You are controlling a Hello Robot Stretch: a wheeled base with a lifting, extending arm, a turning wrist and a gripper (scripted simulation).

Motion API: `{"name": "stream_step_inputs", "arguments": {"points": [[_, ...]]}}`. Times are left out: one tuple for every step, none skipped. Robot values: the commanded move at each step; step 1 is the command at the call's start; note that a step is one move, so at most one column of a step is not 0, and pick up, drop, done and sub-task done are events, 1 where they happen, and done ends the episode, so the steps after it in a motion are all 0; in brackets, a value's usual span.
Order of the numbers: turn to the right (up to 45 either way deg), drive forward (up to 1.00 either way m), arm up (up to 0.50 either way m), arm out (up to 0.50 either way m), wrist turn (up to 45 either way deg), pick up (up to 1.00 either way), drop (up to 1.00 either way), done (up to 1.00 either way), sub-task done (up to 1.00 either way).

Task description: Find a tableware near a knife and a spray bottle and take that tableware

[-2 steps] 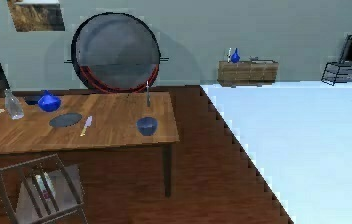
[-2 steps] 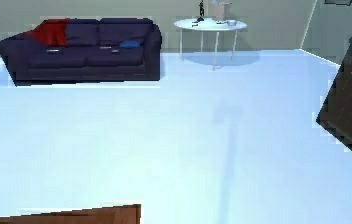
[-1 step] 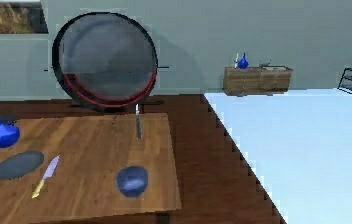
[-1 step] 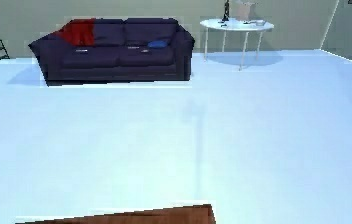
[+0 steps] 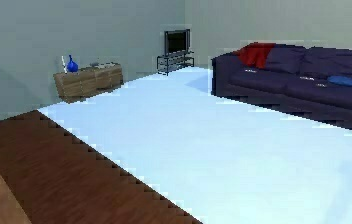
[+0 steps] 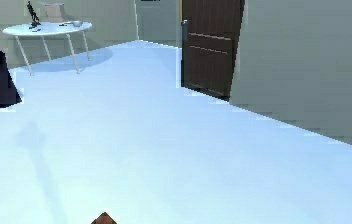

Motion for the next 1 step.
{"name": "stream_step_inputs", "arguments": {"points": [[6.0,0.00,0.00,0.00,0.0,0.00,0.00,0.00,0.00]]}}
